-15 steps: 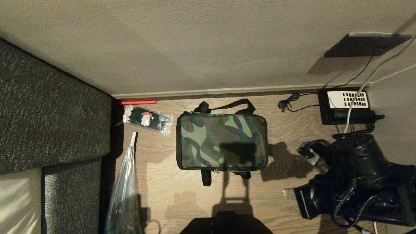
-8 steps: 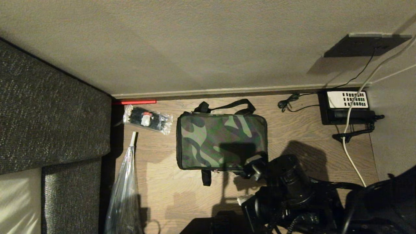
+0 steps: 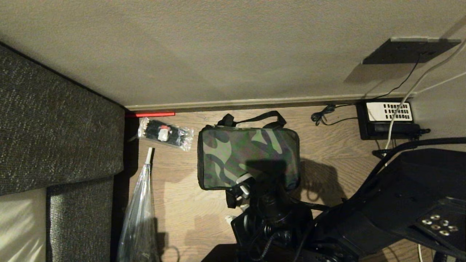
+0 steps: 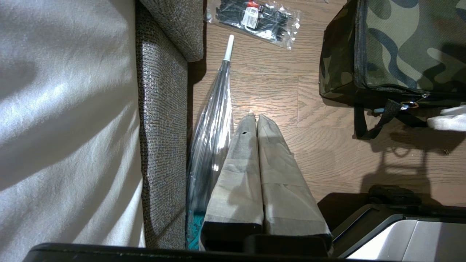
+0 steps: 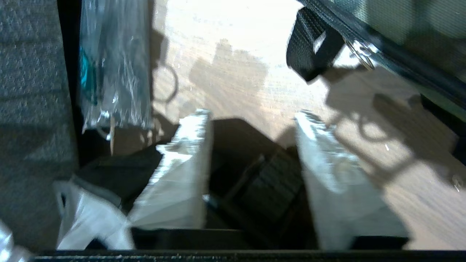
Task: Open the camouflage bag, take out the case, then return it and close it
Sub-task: Open the top of the storage box
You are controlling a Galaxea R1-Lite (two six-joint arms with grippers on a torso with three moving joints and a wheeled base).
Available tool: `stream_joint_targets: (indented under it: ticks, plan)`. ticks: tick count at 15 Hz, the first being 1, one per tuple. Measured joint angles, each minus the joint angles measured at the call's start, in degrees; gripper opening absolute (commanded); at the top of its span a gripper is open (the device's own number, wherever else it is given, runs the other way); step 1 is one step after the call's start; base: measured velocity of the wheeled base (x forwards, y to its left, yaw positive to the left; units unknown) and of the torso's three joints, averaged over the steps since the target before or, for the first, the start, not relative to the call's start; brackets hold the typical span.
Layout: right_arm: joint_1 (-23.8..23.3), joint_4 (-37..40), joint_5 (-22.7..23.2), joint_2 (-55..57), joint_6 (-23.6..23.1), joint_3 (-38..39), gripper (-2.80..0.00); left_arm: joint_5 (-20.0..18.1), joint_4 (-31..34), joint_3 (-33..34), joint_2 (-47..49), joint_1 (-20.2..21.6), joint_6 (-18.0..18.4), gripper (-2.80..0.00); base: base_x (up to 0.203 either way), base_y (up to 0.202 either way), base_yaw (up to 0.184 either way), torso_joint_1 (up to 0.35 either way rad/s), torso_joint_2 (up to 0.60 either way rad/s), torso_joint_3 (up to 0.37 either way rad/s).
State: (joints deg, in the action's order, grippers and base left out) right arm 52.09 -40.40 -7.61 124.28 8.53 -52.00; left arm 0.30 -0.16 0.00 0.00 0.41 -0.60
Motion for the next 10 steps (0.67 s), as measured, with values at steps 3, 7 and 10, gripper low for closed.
stream_joint_targets:
  ticks: [3,7,10]
  plan:
    - [0.0,-3.28,-2.93,4.13,-0.11,-1.33,0.0,0.02,0.0,0.0,0.0,0.0,-0.02,-2.8,0.0,0.0,0.0,0.0,0.0,0.0]
    - [-0.98,-9.08,-11.15,9.13,0.17,-3.31,0.0,0.02,-0.02,0.0,0.0,0.0,0.0,-2.8,0.0,0.0,0.0,0.0,0.0,0.0]
    - [-2.13,-10.8,-11.59,10.53,-0.13,-3.61,0.0,0.02,0.0,0.0,0.0,0.0,0.0,-2.8,0.0,0.0,0.0,0.0,0.0,0.0]
